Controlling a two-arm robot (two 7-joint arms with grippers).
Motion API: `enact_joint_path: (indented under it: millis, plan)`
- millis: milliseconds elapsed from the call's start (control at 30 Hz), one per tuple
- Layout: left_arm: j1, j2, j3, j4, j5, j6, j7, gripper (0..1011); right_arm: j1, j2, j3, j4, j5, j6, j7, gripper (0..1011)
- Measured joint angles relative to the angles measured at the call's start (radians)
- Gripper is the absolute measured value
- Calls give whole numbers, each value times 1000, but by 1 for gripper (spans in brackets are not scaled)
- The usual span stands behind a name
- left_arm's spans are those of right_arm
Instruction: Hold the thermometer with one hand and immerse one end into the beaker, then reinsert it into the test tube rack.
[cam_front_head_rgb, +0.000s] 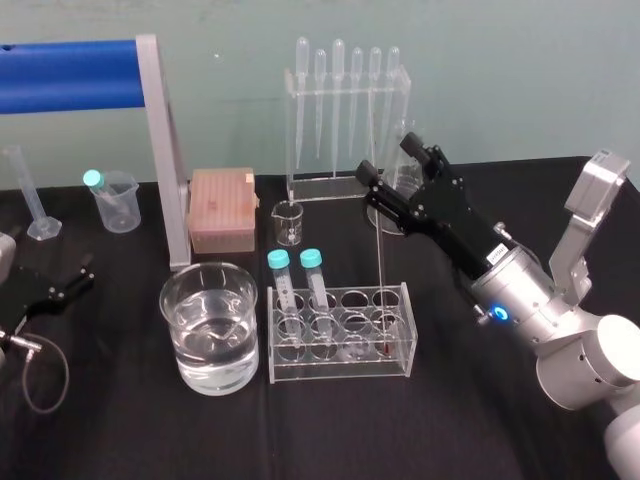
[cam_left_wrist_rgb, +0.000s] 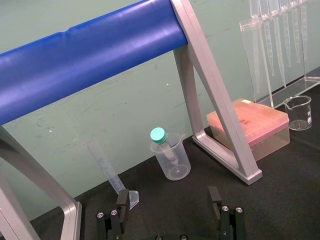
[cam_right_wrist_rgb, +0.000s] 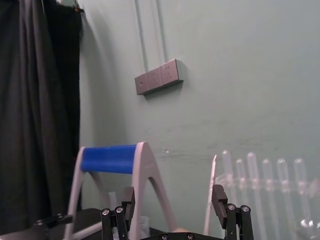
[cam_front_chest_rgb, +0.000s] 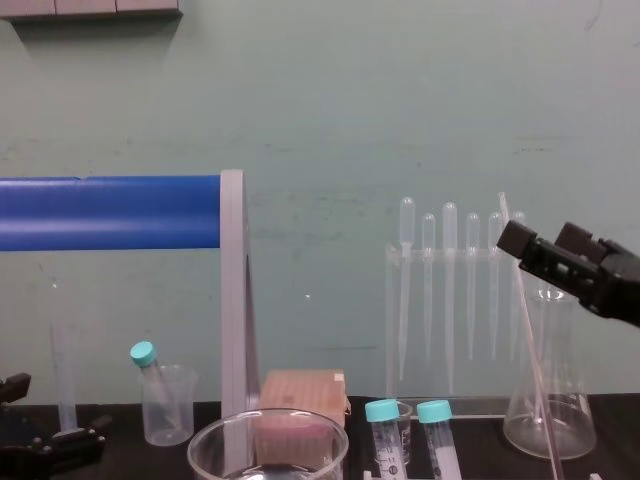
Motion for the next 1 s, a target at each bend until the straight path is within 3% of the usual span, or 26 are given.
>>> enact_joint_path:
  millis: [200, 300, 333, 533, 767, 1000]
  plan:
    - [0, 0, 0, 0, 0, 0, 0, 1008, -30, 9, 29, -73, -122, -32, -122, 1003]
    - [0, 0, 0, 0, 0, 0, 0, 1008, -64, 7, 67, -130, -212, -46, -223, 1003]
    - [0, 0, 0, 0, 0, 0, 0, 1008, -64, 7, 67, -130, -212, -46, -223, 1003]
    - [0, 0, 0, 0, 0, 0, 0, 1008, -155, -9, 149, -223, -343, -18, -404, 1003]
    - [0, 0, 0, 0, 0, 0, 0, 1008, -249, -28, 202, -263, -430, 53, -514, 1003]
    - [0, 0, 0, 0, 0, 0, 0, 1008, -299, -52, 231, -246, -467, 96, -559, 1003]
